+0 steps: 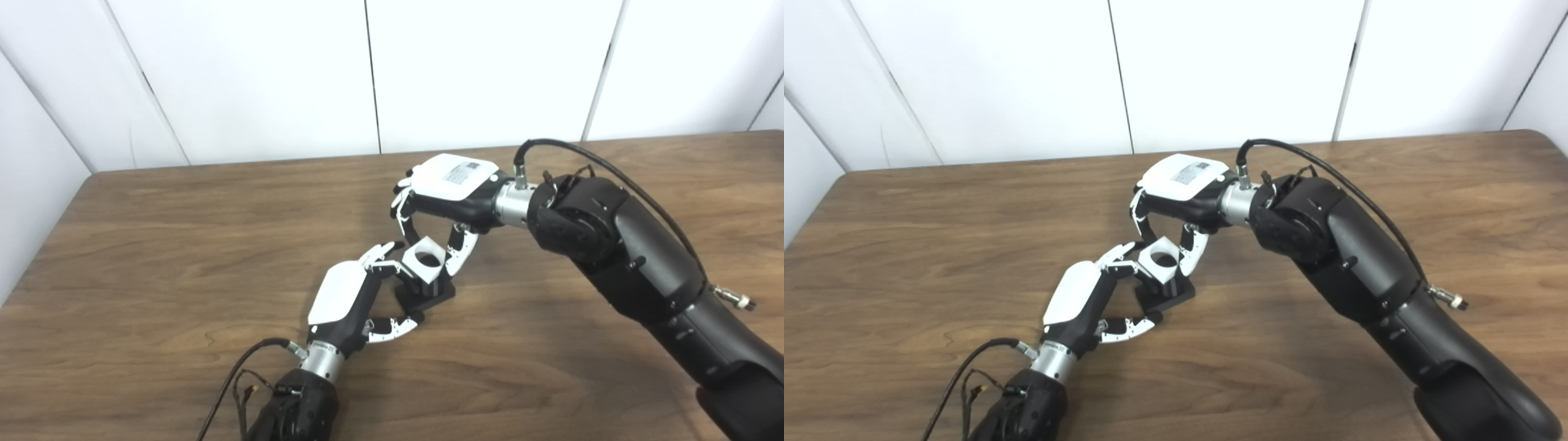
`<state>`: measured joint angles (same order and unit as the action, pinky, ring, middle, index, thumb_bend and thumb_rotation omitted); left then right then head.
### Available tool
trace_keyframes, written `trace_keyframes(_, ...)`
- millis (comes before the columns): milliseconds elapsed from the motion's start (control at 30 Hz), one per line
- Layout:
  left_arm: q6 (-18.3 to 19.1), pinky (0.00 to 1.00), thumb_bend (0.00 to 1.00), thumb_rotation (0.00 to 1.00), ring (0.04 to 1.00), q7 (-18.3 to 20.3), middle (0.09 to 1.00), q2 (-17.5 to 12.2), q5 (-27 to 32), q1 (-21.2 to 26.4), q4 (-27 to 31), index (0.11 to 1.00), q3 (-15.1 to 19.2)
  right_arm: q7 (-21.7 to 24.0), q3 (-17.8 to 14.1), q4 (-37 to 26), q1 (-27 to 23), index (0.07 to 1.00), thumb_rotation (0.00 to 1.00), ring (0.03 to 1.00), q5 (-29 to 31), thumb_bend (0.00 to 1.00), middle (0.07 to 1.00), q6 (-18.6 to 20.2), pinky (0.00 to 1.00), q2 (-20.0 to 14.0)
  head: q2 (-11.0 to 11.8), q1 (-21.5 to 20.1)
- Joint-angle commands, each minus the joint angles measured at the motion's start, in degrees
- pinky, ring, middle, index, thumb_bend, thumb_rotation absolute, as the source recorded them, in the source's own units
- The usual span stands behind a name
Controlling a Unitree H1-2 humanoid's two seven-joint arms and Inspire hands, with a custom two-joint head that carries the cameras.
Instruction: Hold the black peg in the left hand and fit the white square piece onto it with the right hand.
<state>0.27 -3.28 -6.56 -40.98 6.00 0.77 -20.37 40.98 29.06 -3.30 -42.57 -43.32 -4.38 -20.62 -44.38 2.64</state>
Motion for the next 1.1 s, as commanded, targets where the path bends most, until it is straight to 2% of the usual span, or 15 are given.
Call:
trace_keyframes(0,0.07,0.86,0.52,0.06,0.928,0.22,0.912,-0.2,-0.88,0.6,0.9,0.489,-0.14,-0.43,-1.33,-0.72,-3.76,0.476,0.14,0.924,0.21,0.52,0.808,0.06,0.98,0.14,-0.01,0.0)
trace_keyframes(267,-0.14,0.86,0.52,0.06,0.923,0.17,0.908,-0.45,-0.89,0.66,1.11,0.489,-0.03,-1.12,-2.05,0.05,-4.13,0.475,0.14,0.912,0.22,0.52,0.798,-0.59,0.97,-0.55,-0.23,-0.1)
trace_keyframes(500,-0.14,0.86,0.52,0.07,0.926,0.32,0.91,-0.62,-0.82,0.7,1.37,0.489,0.13,0.26,-1.51,-0.12,-2.92,0.476,0.14,0.919,-0.25,0.52,0.804,-0.53,0.96,-1.7,-0.33,0.06)
trace_keyframes(1067,0.03,0.87,0.52,0.07,0.929,0.41,0.914,-0.21,-0.74,1.04,1.4,0.489,0.2,-0.16,-1.31,0.4,-1.77,0.476,0.14,0.907,-0.36,0.52,0.798,-1.6,0.96,-1.98,-0.73,0.21)
